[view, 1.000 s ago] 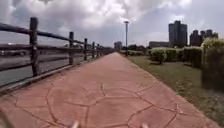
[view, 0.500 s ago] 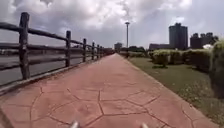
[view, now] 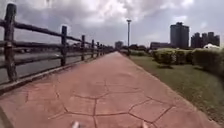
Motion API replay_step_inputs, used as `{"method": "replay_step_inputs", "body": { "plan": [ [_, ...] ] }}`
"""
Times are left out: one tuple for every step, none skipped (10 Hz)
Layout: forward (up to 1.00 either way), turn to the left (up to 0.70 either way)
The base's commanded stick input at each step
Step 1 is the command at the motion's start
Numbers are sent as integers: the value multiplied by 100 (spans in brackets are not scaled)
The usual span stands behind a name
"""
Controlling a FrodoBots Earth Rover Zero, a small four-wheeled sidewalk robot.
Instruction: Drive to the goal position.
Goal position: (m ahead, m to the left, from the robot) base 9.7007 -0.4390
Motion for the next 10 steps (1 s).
{"method": "replay_step_inputs", "body": {
  "plan": [
    [66,2],
    [66,1],
    [66,0],
    [66,0],
    [67,0],
    [69,1],
    [70,2],
    [70,2],
    [70,2],
    [70,2]
  ]
}}
